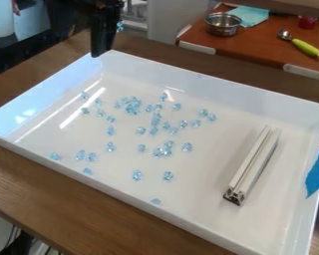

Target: Sweep into pile

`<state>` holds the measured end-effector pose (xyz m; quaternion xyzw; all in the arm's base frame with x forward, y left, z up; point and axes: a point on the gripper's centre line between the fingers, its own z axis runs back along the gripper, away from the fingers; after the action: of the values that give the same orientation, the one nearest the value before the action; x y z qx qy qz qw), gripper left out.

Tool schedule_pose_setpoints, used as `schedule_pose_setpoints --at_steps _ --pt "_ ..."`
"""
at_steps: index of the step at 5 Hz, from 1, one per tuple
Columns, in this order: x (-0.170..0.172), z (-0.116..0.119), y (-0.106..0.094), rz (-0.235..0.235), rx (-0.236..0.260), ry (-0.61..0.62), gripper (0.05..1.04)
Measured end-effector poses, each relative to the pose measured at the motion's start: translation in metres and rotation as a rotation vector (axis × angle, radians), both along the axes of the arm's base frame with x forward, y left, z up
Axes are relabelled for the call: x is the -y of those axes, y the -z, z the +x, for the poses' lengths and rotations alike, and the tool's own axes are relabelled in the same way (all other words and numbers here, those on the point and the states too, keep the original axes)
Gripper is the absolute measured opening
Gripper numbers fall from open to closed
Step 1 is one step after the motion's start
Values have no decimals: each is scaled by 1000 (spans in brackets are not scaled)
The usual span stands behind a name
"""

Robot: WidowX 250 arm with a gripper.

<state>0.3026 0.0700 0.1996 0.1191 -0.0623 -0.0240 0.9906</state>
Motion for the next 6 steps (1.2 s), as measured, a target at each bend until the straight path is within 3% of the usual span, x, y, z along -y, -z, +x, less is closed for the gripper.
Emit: schedule_pose_setpoints --at_steps 1,2,3,4,5,6 --pt "3 -3 15 -17 -51 -5 1000" --pt "46 -2 28 -132 -123 21 1000" --pt "81 1 33 -199 -120 14 1000" --pt "121 8 32 -278 -80 24 1000" --pt "155 14 37 -306 -30 17 999" --pt "182 20 47 -285 -8 20 1000"
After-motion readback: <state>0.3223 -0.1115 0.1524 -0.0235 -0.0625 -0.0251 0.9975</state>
